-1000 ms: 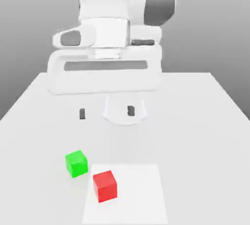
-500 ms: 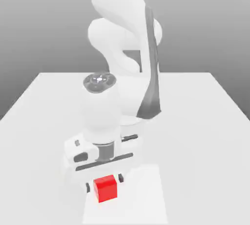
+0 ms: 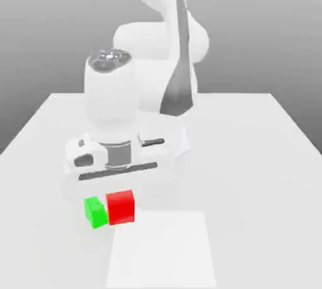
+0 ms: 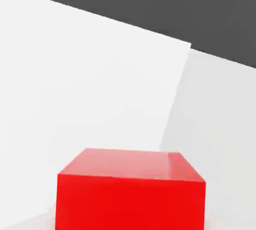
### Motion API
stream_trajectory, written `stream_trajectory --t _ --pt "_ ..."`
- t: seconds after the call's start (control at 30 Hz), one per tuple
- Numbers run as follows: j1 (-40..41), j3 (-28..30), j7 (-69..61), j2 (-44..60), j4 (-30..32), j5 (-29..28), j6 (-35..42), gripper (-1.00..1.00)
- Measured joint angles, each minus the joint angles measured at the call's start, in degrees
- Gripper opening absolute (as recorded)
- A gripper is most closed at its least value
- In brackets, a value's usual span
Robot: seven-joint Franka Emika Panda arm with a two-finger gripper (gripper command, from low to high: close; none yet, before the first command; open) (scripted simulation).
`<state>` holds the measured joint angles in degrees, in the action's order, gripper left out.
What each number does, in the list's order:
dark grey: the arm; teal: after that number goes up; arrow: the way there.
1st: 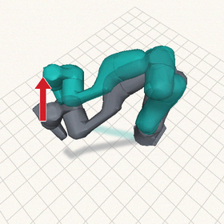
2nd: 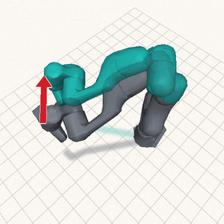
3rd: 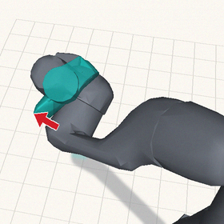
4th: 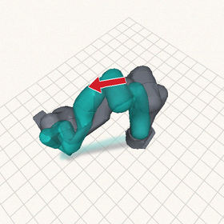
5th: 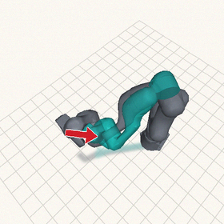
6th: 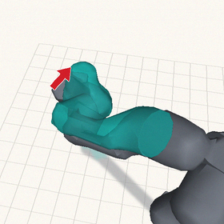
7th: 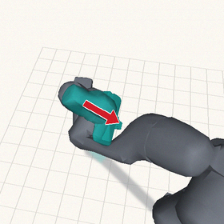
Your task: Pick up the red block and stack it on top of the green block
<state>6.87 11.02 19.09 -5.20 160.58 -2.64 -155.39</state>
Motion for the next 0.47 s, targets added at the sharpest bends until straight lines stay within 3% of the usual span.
stream_trajectory --t 0.17,0.37,0.4,0.47 --pt "5.7 2.3 3.1 -5.8 5.6 -3.2 0.1 -1.0" --pt "4.9 1.6 -1.4 5.5 5.6 3.5 -11.0 -1.0" --pt "4.5 1.7 -2.1 6.7 5.6 4.5 -12.2 1.0" --pt "4.5 1.7 -2.1 6.7 5.6 4.5 -12.2 1.0"
